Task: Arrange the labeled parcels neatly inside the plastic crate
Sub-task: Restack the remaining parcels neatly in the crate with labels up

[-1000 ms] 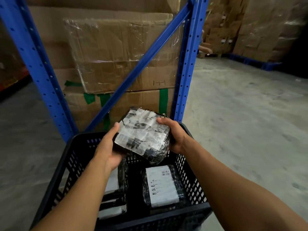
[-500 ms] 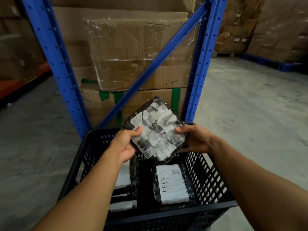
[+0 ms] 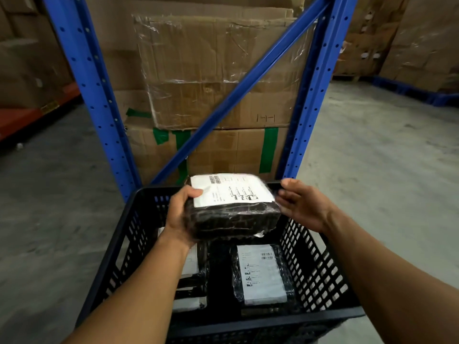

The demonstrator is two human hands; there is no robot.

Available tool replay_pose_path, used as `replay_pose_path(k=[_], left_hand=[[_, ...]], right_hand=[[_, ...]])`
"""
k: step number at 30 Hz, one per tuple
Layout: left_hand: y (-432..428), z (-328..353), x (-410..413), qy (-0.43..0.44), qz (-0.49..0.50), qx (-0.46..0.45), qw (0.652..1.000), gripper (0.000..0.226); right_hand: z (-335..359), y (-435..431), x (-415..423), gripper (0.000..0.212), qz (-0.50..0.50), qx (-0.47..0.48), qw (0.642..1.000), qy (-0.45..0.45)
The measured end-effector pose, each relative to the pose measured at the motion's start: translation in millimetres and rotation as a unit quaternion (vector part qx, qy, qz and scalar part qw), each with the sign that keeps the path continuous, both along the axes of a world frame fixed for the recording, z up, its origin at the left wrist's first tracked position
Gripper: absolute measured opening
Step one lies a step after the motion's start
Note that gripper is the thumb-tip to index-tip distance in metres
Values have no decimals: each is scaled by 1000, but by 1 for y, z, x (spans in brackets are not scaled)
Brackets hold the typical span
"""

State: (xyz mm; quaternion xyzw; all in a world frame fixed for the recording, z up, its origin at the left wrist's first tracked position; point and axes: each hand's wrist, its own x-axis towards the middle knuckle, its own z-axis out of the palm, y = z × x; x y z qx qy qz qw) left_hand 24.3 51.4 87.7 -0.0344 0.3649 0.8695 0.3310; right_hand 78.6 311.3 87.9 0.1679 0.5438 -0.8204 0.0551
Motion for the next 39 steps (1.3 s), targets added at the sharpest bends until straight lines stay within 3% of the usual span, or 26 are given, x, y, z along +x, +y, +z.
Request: replay_pose_path(k=[2, 4, 6, 11, 13, 15, 17, 18, 21, 23, 24, 27, 29, 31, 33, 35, 38, 39], left_hand=[[-8, -7, -1, 27, -30, 52, 998, 67], [-9, -10, -5, 60, -55, 66, 994, 81], [-7, -11, -7, 81, -71, 44, 993, 83], [-8, 1, -11, 107, -68, -117, 985, 31], [-11, 17, -19, 166, -153, -209, 952, 44], [-5, 33, -26, 221, -270, -306, 886, 78], [10, 36, -27, 258, -317, -388, 826, 97], [18, 29, -28, 246, -306, -413, 822, 103], [32, -28, -41, 168, -218, -426, 862, 115], [41, -63, -42, 119, -172, -398, 893, 116], [46, -68, -35, 97, -147, -370, 912, 118], [58, -71, -19, 52, -105, -308, 944, 120], [60, -64, -8, 45, -107, -299, 947, 126], [62, -61, 2, 42, -101, -309, 945, 129], [63, -58, 14, 38, -94, -345, 933, 121], [66, -61, 22, 40, -85, -376, 922, 102], [69, -69, 28, 48, -69, -446, 891, 58], [70, -70, 30, 50, -75, -464, 881, 53]], right_hand=[[-7, 1, 4, 41, 50, 22, 997, -54], [-6, -6, 5, 69, 128, 1, 990, -52], [0, -14, 3, 74, 166, -23, 986, -12], [15, -9, -7, 80, 178, 16, 984, -3], [28, -4, -12, 85, 181, 102, 978, 0], [44, -5, -20, 90, 162, 214, 963, -6], [57, -11, -25, 70, 133, 311, 941, -15], [60, -11, -29, 56, 112, 352, 929, -12], [61, -18, -28, 43, 23, 451, 892, -5], [47, -24, -23, 40, 7, 464, 886, -17], [37, -28, -18, 49, 6, 444, 895, -44], [1, -23, -12, 118, -6, 325, 933, -156], [-21, -12, -12, 132, 5, 286, 939, -189], [-31, -9, -8, 123, 8, 267, 941, -205], [-32, -15, 0, 97, 4, 271, 939, -213], [-35, -19, 6, 76, 0, 293, 930, -221], [-49, -25, 13, 69, -13, 313, 920, -234], [-55, -26, 14, 65, -14, 315, 919, -236]])
